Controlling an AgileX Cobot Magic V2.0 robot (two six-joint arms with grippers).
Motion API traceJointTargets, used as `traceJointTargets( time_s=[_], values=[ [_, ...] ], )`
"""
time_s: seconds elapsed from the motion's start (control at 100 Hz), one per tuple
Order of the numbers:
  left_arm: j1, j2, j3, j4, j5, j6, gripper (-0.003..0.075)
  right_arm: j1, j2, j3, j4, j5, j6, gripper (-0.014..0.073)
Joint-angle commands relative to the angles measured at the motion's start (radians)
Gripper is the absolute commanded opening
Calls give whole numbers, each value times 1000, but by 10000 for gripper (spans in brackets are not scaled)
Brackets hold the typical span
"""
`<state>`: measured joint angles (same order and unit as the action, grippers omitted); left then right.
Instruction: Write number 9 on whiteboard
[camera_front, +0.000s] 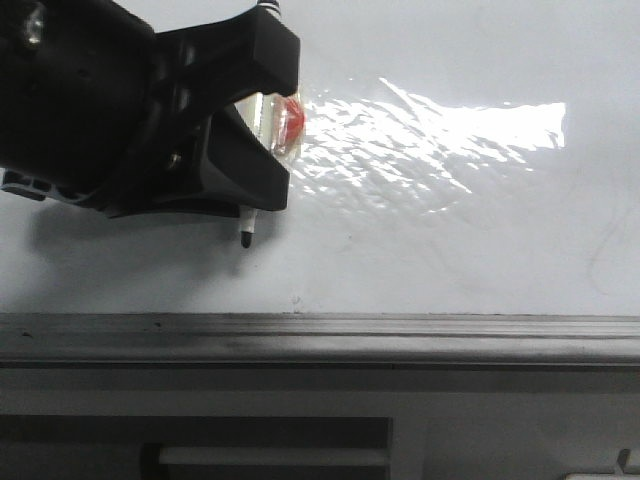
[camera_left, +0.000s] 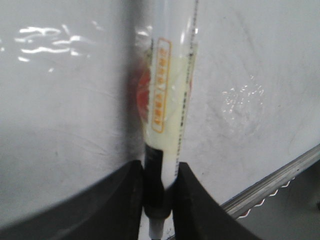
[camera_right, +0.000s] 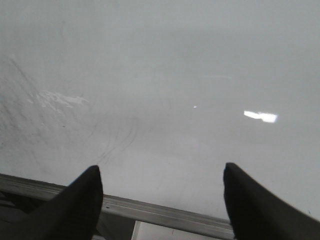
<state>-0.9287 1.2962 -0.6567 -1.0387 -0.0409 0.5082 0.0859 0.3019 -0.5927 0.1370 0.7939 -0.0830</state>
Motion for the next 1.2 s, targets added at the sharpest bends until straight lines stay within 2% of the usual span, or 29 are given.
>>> traceJointTargets(
  time_s=[0.0, 0.07, 0.23, 0.31, 0.42, 0.6, 0.83, 1.19],
  values=[
    [0, -45, -26, 41, -2, 5, -20, 26, 19, -31, 25, -65, -5, 451],
    [0, -89, -26, 154, 98, 5, -20, 60, 19, -31, 88, -61, -51, 451],
    [0, -213, -24, 422, 332, 48, -20, 140, 50, -31, 378, 9, -413, 451],
    [0, -276, -24, 431, 427, 190, -20, 176, 92, -31, 521, 64, -611, 451],
    [0, -362, -24, 396, 528, 391, -20, 229, 159, -31, 687, 90, -796, 451],
    [0, -402, -24, 373, 614, 510, -20, 320, 300, -33, 862, 85, -1041, 451],
    [0, -395, -24, 327, 599, 555, -20, 474, 502, -107, 889, 5, -1150, 451],
    [0, -395, -24, 328, 605, 555, -20, 725, 720, -201, 891, -269, -1163, 451]
  ],
)
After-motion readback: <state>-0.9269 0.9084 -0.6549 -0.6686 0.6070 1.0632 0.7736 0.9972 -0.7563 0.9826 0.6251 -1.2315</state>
